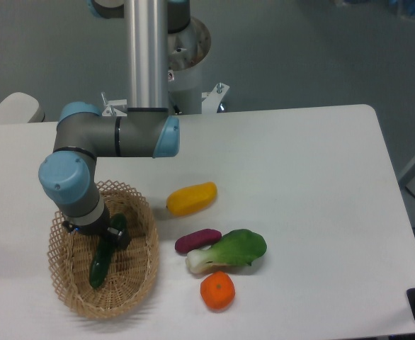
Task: Pick up the cucumber from the basket
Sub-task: 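Lower the gripper onto the cucumber and close on it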
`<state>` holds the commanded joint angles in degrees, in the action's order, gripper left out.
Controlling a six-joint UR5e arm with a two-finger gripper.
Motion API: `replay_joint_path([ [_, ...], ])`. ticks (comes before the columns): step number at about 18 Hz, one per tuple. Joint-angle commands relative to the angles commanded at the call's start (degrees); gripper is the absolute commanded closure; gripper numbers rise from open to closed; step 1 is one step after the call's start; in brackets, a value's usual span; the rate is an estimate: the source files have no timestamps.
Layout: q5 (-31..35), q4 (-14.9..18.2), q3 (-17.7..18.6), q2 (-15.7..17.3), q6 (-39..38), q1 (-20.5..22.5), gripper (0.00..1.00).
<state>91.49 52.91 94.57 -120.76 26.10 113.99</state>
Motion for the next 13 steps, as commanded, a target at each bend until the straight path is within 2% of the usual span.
replay_joint_path([
  [2,0.0,-0.09,-0.17,0.0,0.09,0.09,0.65],
  [5,-0.09,0.0,-0.7,0.09,0.35,0.09,0.7],
  [11,0.09,0.09,-1.49,0.7,1.93,0.26,0.72],
  [13,0.17,0.7,-2.8,1.4,3.77,0.26,0.72],
])
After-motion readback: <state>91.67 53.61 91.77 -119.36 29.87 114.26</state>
